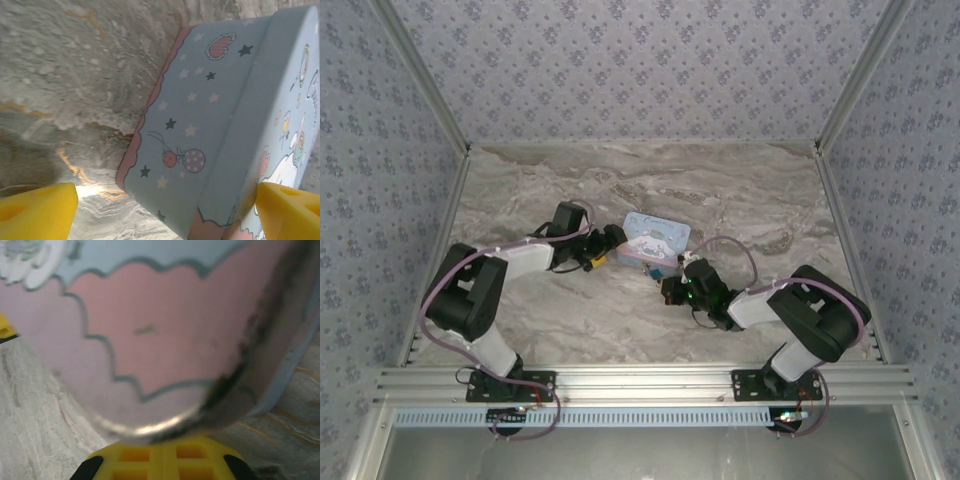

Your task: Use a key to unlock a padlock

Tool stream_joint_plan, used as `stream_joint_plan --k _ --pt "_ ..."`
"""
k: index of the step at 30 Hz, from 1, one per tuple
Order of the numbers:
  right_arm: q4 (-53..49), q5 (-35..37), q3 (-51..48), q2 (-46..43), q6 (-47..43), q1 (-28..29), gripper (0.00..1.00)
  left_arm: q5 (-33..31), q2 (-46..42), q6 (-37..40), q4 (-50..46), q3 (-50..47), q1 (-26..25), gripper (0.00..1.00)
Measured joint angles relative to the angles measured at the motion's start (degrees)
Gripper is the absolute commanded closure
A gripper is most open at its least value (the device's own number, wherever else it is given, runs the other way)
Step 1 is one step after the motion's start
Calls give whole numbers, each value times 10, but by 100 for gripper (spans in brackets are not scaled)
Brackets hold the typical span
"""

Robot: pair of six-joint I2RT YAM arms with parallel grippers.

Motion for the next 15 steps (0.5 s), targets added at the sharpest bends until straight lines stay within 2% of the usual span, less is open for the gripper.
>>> stream_joint_plan --k 8,15 --pt "-1 -18 2 2 23 -13 98 6 9 4 12 6 -4 16" --pt "-27 -8 -8 -35 14 -21 68 1 8 3 23 0 -11 16"
